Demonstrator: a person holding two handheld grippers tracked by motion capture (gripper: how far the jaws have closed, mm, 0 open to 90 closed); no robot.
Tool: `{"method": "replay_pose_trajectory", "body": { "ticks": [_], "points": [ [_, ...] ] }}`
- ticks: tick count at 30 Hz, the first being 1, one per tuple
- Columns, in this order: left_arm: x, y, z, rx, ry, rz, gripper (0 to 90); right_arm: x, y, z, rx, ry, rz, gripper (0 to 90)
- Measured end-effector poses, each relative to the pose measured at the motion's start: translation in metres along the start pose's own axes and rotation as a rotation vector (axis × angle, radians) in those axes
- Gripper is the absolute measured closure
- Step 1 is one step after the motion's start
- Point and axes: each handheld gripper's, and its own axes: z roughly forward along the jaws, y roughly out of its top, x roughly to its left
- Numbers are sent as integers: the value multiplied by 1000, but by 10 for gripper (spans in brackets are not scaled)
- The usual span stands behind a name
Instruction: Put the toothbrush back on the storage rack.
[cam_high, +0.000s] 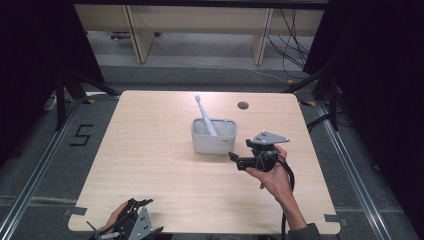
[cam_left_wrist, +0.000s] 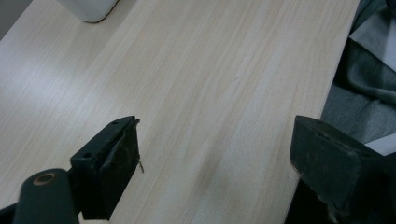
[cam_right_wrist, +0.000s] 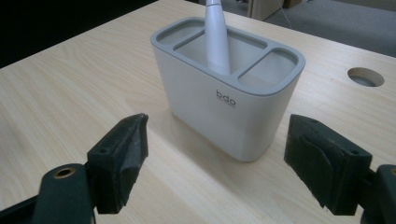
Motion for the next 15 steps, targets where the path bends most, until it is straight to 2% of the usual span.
{"method": "replay_pose_trajectory", "body": {
  "ticks": [3, 4, 7, 11, 12, 14, 15],
  "points": [
    [0, 0, 0, -1, 3, 0, 154, 0, -1, 0, -8, -1, -16, 222],
    [0, 0, 0, 0, 5, 1, 154, 1, -3, -1, 4, 12, -6, 221],
    [0, 0, -1, 3, -7, 1, 154, 2, -6, -2, 10, 6, 10, 221],
    [0, 0, -1, 3, -7, 2, 153, -1, -12, -1, 23, 6, -14, 219],
    [0, 0, -1, 3, -6, 2, 153, 1, -13, -1, 30, 5, 6, 219],
    [1, 1, -2, 14, -14, 7, 154, 0, -15, -1, 25, 5, -4, 218],
    [1, 1, -2, 14, -14, 7, 154, 2, -16, -2, 34, 9, 14, 217]
  ]
}}
